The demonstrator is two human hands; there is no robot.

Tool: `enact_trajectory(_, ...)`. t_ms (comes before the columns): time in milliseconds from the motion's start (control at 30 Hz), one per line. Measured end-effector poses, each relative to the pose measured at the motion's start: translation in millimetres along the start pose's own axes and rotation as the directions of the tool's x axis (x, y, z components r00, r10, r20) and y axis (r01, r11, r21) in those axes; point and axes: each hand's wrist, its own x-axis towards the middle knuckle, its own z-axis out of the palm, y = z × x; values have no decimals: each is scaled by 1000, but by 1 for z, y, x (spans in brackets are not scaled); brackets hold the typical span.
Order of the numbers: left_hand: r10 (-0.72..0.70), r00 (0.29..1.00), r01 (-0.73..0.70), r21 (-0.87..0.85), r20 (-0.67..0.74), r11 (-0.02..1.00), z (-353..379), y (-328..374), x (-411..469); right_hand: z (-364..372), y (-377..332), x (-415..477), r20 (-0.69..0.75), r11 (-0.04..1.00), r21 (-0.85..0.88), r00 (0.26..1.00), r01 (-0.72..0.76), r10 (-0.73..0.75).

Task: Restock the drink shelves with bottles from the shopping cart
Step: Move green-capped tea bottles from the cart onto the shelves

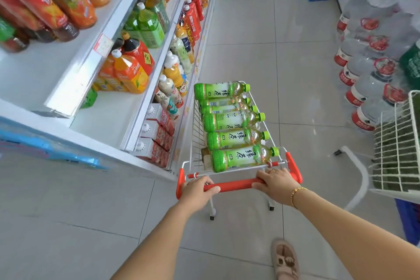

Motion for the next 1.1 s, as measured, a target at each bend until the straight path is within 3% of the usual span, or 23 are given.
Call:
enact_trajectory(367, -81, 996, 80, -8, -47, 997, -67, 49, 112, -84, 66, 120, 117, 998, -21, 992, 56, -53)
enact_trajectory(667, -109, 993, 107, -70, -34, 992, -138, 64, 202, -153, 94, 214, 85, 996, -32, 993, 86, -83)
enact_trajectory(1100, -55, 997, 49, -114, -50, 992, -272, 85, 396, -274, 141, 391, 76, 1000, 7, 997, 7, -7)
